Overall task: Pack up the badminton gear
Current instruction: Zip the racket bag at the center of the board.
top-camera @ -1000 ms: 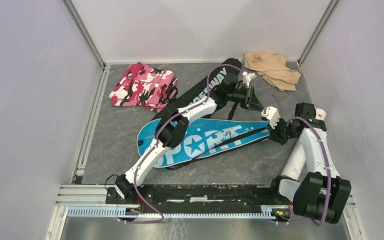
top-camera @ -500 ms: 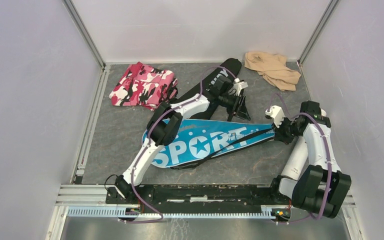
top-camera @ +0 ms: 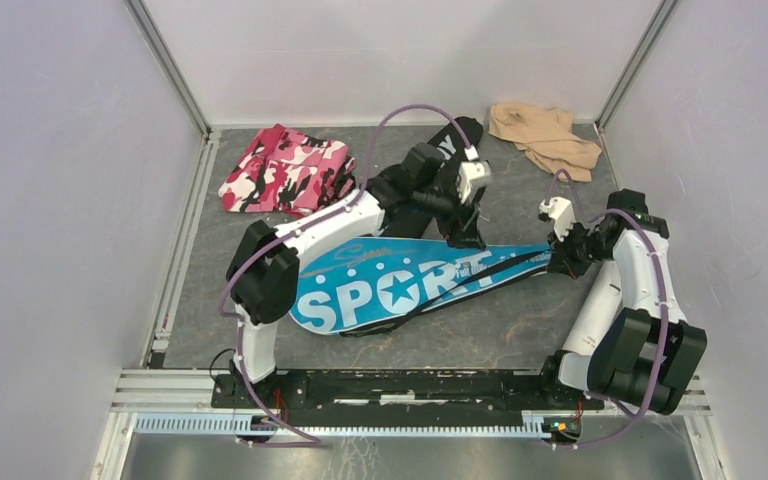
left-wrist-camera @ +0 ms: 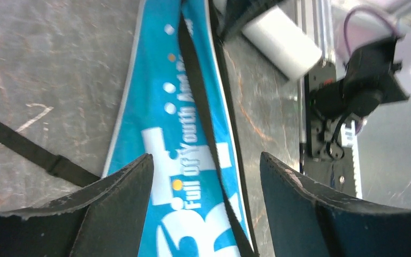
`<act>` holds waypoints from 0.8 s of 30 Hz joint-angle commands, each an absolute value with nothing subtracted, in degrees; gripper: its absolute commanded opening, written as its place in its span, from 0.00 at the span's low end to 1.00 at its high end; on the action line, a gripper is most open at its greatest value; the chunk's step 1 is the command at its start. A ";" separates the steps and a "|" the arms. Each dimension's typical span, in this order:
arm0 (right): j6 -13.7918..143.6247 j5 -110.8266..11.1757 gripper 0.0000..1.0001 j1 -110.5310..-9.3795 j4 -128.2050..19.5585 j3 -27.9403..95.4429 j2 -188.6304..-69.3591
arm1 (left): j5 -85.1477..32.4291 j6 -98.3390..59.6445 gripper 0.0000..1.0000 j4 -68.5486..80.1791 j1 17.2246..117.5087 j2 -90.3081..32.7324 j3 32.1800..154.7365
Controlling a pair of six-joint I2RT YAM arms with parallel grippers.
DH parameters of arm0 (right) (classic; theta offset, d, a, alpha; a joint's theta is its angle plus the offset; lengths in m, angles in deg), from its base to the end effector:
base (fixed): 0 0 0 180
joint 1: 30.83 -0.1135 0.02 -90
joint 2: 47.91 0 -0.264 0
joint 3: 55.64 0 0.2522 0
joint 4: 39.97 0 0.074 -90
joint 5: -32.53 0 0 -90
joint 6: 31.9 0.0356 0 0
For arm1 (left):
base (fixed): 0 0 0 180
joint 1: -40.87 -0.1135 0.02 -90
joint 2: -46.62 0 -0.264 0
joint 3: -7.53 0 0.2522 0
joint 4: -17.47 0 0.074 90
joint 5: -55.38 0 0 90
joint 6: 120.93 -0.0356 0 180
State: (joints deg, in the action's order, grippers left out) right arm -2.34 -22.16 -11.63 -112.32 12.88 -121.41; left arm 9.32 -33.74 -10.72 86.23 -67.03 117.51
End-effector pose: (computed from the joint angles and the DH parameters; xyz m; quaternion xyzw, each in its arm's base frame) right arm 0.2135 -0.0525 0.2442 -0.3649 0.8746 0.1642 0.2738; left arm 0.3072 -0.3462 0.2866 0.4967 0.6658 -0.4682 0.3012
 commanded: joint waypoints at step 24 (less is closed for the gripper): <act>1.44 -17.99 0.00 -11.57 -116.87 18.00 -123.86 | -43.34 -54.83 0.76 0.30 110.04 -76.68 115.65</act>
State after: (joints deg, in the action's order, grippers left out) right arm 1.61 -20.54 -11.65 -115.55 17.64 -124.29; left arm -34.57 -50.22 -4.52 110.14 -75.18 113.60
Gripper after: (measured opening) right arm 0.014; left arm 0.785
